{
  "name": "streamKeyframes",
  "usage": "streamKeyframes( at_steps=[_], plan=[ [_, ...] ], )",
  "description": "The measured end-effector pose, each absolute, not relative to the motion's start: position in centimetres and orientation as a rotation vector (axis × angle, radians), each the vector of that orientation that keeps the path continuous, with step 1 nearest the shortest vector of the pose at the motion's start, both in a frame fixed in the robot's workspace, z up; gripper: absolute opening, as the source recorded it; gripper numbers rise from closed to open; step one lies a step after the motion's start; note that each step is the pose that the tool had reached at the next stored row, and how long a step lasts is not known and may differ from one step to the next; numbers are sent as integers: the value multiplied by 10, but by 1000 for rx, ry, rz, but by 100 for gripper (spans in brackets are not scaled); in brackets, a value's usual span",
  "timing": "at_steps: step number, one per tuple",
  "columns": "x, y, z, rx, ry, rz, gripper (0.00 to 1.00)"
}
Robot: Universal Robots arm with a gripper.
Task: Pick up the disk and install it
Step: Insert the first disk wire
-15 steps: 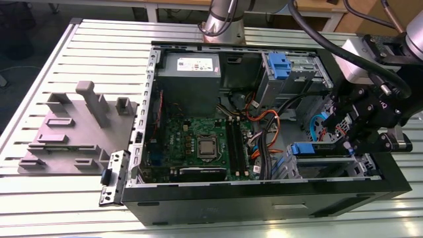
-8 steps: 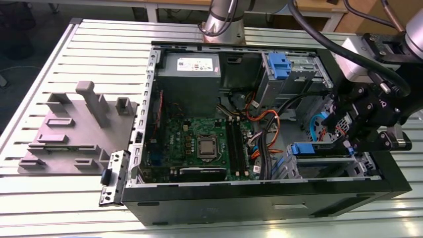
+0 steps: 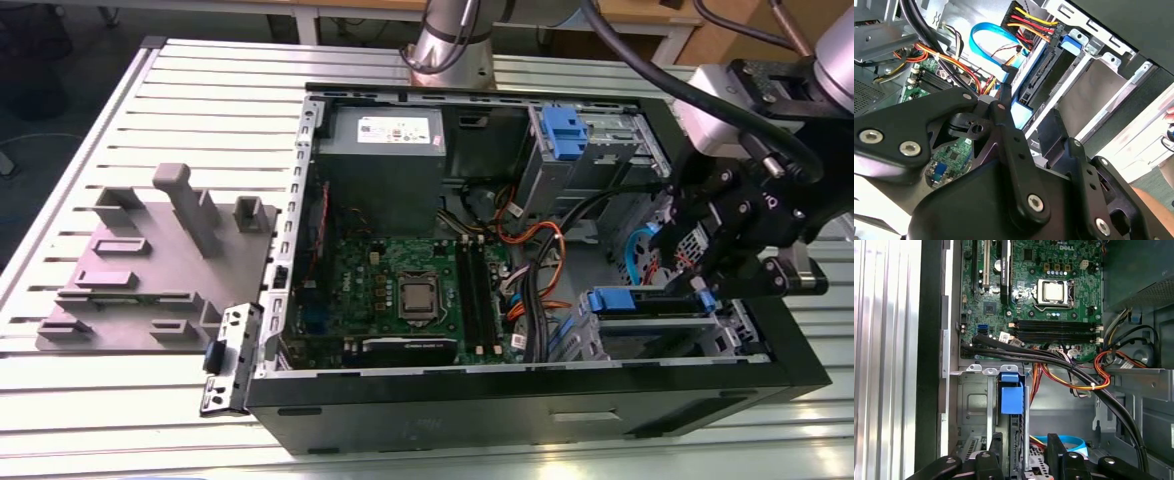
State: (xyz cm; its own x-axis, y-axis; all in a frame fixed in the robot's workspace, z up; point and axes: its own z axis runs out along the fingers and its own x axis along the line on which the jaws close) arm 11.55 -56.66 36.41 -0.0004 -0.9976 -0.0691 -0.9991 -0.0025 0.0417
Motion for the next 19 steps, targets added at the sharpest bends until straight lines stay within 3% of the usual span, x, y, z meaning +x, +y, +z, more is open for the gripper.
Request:
streamKeyframes(
  at_steps=[19],
  plan=[
    [123,-561,362,-2207,2204,123,48]
  ],
)
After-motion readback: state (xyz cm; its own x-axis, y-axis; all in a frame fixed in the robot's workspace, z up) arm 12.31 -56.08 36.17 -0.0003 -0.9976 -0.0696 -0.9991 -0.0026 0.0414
